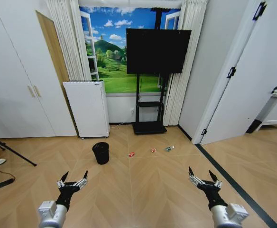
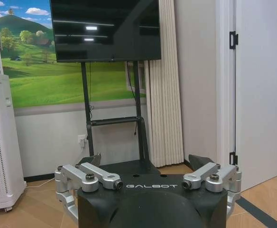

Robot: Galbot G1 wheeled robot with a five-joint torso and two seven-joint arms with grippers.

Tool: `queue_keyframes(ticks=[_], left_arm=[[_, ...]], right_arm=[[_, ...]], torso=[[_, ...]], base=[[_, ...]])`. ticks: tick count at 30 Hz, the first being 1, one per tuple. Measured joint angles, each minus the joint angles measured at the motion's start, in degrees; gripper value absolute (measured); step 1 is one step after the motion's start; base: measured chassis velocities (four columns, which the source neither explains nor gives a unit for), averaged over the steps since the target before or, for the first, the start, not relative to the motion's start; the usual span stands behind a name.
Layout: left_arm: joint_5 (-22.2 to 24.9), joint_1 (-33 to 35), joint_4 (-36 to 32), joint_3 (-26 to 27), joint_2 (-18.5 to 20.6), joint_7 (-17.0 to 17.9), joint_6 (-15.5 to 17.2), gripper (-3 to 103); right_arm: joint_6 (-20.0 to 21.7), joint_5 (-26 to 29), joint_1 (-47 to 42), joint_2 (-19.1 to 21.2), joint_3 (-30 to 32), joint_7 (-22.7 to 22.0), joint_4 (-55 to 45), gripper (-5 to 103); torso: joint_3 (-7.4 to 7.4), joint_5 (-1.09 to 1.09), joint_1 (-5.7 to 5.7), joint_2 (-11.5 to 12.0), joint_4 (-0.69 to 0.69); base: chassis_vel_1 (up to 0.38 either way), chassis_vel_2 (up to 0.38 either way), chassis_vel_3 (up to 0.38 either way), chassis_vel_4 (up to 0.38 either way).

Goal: Pick up the trash bin and place the garbage on the floor into it.

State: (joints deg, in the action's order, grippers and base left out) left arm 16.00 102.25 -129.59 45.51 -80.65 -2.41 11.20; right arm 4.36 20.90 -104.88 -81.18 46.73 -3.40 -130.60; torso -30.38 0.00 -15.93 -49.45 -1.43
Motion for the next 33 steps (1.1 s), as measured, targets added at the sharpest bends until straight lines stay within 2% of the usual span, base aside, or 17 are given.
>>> queue_keyframes(ticks=[15, 33], left_arm=[[-0.9, 1.8, -0.8, 0.4, -0.7, 0.0, -0.4, 100], [-1.2, 2.6, -0.9, 0.6, -1.2, 0.2, -0.7, 100]], right_arm=[[-0.6, 0.3, 0.7, -0.5, -0.7, 0.8, 0.6, 100], [-0.7, -0.2, 1.0, -0.4, -0.9, 0.8, 1.0, 100]], torso=[[0.01, -0.01, 0.02, 0.0, 0.00], [0.00, -0.01, 0.00, 0.0, 0.00]], base=[[-0.040, 0.031, 0.035, -0.041], [-0.239, 0.250, 0.253, -0.251]])
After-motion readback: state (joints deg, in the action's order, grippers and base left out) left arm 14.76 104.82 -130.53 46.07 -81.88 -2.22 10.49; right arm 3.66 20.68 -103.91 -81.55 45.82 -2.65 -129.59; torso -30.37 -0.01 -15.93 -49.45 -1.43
